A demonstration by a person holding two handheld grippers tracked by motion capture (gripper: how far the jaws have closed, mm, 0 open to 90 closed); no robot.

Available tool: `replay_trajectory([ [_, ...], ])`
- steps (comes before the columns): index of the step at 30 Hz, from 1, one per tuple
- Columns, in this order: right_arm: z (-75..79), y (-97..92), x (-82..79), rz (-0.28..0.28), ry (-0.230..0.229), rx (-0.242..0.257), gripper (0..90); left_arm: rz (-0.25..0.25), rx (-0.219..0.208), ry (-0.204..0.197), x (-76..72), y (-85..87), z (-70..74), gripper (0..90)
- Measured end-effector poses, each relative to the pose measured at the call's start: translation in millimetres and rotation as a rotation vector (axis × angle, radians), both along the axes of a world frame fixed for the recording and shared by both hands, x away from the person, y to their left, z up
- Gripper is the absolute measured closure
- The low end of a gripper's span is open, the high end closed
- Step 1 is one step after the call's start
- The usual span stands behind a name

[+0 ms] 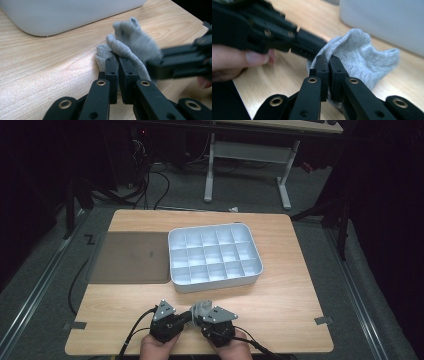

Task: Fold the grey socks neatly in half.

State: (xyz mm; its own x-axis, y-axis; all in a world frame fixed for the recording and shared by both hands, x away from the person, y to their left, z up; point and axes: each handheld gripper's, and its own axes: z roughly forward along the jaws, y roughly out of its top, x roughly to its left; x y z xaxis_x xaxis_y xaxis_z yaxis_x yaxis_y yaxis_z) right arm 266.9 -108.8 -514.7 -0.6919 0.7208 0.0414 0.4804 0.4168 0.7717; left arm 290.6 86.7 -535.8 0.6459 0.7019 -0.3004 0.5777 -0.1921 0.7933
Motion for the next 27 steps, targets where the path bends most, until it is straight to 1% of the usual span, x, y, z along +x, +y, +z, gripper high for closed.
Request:
replay_trajectory([
  [1,0.0,0.0,0.0,0.000,0.000,0.000,87.8,0.000,0.000,0.000,0.0,0.0,0.0,86.0],
  [2,-4.7,2.4,-0.2,0.015,0.012,-0.010,87.8,0.000,0.002,0.000,0.0,-0.2,0.0,86.1],
  [3,-6.7,4.1,-0.6,0.023,0.013,-0.017,87.8,0.001,0.003,-0.001,0.0,-0.6,-0.1,86.1],
  [4,-6.7,4.1,-0.6,0.023,0.013,-0.017,87.8,0.001,0.007,0.001,0.0,-0.8,-0.1,86.1],
  [9,-10.7,10.6,-1.4,0.040,0.009,-0.051,88.1,0.006,0.010,0.006,0.5,-1.3,-0.4,86.1],
  [11,-11.1,10.5,-0.8,0.044,0.009,-0.050,88.1,0.005,0.008,0.011,1.1,-0.7,-0.4,85.9],
  [12,-11.0,10.1,-0.4,0.043,0.012,-0.050,88.1,0.017,-0.007,0.013,1.8,0.9,-0.5,82.9],
  [13,-11.0,10.1,-0.4,0.043,0.012,-0.050,88.1,0.017,-0.007,0.013,1.8,0.9,-0.5,80.4],
  [14,-11.3,10.1,-0.5,0.043,0.011,-0.049,88.1,0.026,-0.034,0.014,2.5,4.0,0.4,80.4],
  [15,-11.4,10.1,-0.5,0.044,0.008,-0.049,88.1,0.029,-0.059,0.006,2.3,6.9,1.7,77.5],
  [16,-11.4,10.1,-0.4,0.044,0.009,-0.049,88.0,0.038,-0.089,-0.007,1.3,10.4,5.1,76.5],
  [17,-11.3,10.3,-0.6,0.044,0.010,-0.051,88.0,0.034,-0.118,-0.041,-0.6,13.2,12.7,76.5],
  [18,-11.4,10.5,-0.8,0.044,0.008,-0.053,88.0,0.026,-0.128,-0.069,-2.1,13.0,18.7,78.0],
  [20,-11.6,10.7,-1.1,0.044,0.005,-0.055,88.0,0.005,-0.135,-0.100,-3.9,9.7,27.8,80.9],
  [22,-11.9,10.8,-1.5,0.042,0.005,-0.052,88.0,-0.020,-0.152,-0.102,-3.0,3.6,32.6,82.9],
  [25,-12.5,10.9,-2.3,0.040,-0.002,-0.052,87.9,-0.047,-0.119,-0.095,1.0,-7.2,29.8,86.1],
  [26,-12.6,11.0,-2.5,0.039,-0.003,-0.051,87.8,-0.056,-0.105,-0.080,2.8,-10.7,26.8,86.7],
  [27,-12.7,10.9,-2.6,0.040,-0.004,-0.051,87.7,-0.063,-0.095,-0.075,3.9,-13.2,24.2,87.4],
])
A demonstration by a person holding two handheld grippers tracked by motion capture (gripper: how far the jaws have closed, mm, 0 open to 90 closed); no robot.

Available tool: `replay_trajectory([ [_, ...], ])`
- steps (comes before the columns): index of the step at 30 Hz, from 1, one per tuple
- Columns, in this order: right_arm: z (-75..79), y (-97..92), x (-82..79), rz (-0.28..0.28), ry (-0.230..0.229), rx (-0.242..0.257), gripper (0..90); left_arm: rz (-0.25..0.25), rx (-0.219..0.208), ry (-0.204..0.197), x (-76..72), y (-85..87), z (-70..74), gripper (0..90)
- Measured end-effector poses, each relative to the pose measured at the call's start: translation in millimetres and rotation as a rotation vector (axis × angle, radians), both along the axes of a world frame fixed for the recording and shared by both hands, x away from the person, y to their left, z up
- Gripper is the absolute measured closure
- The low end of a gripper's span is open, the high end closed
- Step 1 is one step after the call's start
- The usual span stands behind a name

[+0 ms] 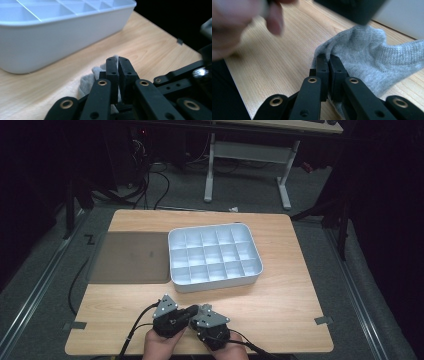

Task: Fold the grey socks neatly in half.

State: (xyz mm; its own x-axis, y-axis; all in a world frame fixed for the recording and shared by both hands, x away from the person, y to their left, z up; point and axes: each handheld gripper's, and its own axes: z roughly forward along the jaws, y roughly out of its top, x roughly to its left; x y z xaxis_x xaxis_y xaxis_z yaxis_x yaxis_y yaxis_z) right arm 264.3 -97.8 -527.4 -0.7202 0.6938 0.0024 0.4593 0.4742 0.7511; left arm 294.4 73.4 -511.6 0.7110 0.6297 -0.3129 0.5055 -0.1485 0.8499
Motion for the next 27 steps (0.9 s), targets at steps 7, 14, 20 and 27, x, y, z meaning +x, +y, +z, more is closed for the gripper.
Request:
replay_trajectory([
  [7,-0.9,0.6,-2.4,0.000,-0.015,-0.001,85.8,0.013,0.106,0.009,4.9,-4.0,-11.4,89.0],
  [14,0.0,0.7,-4.1,0.003,-0.017,-0.002,81.3,0.027,0.158,0.021,7.5,-1.9,-18.4,89.9],
  [20,12.2,-7.9,-7.4,0.005,-0.020,0.046,73.6,0.029,0.164,0.032,8.1,-0.9,-21.0,89.9],
  [27,27.3,-26.1,3.9,-0.098,-0.056,0.081,75.7,0.026,0.170,0.034,8.0,-1.8,-21.9,89.8],
])
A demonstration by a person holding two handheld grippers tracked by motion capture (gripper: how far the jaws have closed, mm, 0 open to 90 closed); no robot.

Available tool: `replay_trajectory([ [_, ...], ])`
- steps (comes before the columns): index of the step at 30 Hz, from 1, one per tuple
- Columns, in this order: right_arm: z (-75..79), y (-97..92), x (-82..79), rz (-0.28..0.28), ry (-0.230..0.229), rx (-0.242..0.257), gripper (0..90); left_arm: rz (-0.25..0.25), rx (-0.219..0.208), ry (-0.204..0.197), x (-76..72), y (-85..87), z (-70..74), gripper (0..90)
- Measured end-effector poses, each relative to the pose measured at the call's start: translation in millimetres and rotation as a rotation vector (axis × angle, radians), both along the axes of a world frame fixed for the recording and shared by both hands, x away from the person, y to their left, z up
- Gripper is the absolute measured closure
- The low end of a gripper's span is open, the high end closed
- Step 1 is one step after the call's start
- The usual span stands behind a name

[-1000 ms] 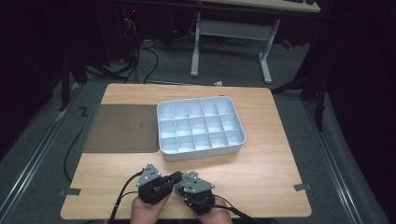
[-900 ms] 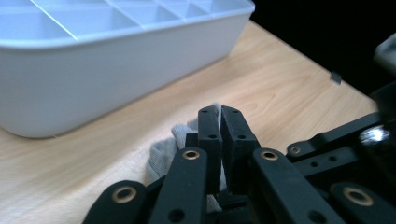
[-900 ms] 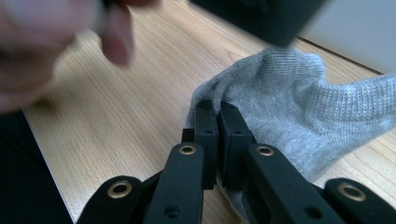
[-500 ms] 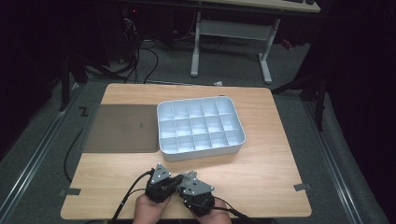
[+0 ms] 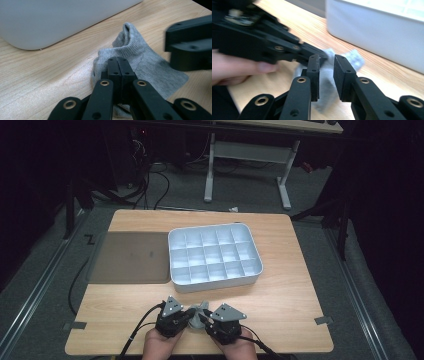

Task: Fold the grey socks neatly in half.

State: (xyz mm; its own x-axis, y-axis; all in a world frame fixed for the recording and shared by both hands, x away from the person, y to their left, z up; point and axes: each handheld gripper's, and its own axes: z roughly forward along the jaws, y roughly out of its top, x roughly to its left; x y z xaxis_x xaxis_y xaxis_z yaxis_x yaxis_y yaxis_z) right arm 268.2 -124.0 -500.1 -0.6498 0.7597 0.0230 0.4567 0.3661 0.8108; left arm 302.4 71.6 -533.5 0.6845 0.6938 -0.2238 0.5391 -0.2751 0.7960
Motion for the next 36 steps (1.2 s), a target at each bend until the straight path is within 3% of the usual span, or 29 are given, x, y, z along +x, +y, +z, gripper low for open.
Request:
replay_trajectory([
  [5,-15.2,-0.4,5.9,-0.019,0.033,-0.056,75.1,0.000,0.007,-0.002,-0.6,-0.4,-0.1,89.8],
  [11,-25.1,-3.8,7.9,-0.022,0.065,-0.069,74.2,-0.004,0.031,-0.012,-2.4,-1.6,0.1,89.8],
  [30,-27.1,-4.4,9.7,-0.012,0.075,-0.081,74.2,-0.015,0.060,-0.035,-4.5,-1.3,0.2,90.0],
  [36,-27.0,-4.4,10.0,-0.013,0.078,-0.083,74.3,-0.016,0.019,-0.066,-10.9,-4.8,9.7,89.2],
])
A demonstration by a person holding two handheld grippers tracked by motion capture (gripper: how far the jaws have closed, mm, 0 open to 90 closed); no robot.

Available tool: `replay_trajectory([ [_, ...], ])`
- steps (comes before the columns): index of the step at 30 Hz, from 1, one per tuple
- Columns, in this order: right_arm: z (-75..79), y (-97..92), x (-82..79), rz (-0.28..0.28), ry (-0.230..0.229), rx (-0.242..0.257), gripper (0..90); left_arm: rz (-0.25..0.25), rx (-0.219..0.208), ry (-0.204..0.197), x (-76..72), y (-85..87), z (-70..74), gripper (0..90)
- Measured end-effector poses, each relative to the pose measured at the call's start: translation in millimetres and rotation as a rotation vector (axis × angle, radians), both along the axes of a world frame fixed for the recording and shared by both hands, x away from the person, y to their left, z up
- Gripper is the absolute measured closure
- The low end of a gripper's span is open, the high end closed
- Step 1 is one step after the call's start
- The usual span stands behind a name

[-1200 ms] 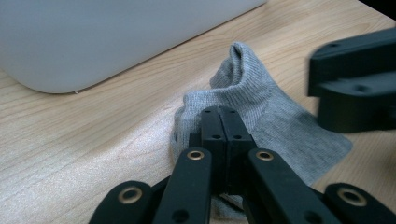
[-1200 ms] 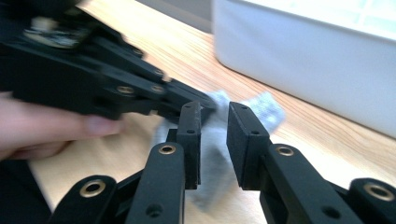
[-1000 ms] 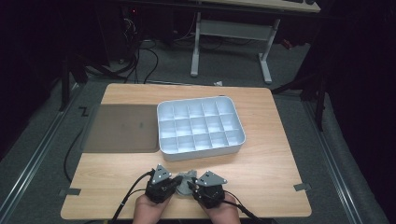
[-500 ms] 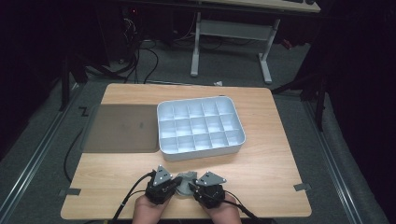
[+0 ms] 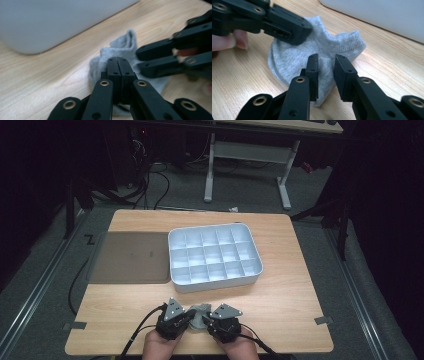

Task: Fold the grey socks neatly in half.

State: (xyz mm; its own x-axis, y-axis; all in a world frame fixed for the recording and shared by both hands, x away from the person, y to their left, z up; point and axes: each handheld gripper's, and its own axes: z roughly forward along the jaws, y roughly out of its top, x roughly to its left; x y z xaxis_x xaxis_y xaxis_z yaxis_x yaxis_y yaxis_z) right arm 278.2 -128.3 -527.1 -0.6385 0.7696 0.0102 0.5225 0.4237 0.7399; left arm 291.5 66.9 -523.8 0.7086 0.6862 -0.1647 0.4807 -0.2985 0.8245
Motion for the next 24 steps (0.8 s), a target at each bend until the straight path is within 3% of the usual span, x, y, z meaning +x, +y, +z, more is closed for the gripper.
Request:
replay_trajectory([
  [4,-0.2,0.0,0.0,0.001,0.000,0.002,74.3,-0.026,-0.030,-0.030,-6.3,-7.4,8.8,88.7],
  [7,-0.1,-0.3,0.1,0.003,0.001,0.002,74.3,-0.034,-0.003,-0.025,-6.3,-11.9,4.5,88.7],
  [10,-0.2,-0.4,0.0,0.003,0.000,0.003,74.3,-0.007,0.051,-0.011,-3.0,-12.0,-4.9,89.0],
  [12,-0.4,-0.7,0.0,0.004,-0.001,0.006,74.3,0.007,0.076,-0.025,-2.4,-10.9,-8.3,89.9],
  [19,-0.8,-1.9,0.1,-0.002,0.001,0.017,72.8,0.012,0.092,-0.015,-1.4,-11.2,-9.4,90.0],
  [24,3.6,-2.3,-2.0,-0.037,0.001,0.014,62.8,0.014,0.092,-0.011,-1.1,-11.5,-9.5,90.0],
])
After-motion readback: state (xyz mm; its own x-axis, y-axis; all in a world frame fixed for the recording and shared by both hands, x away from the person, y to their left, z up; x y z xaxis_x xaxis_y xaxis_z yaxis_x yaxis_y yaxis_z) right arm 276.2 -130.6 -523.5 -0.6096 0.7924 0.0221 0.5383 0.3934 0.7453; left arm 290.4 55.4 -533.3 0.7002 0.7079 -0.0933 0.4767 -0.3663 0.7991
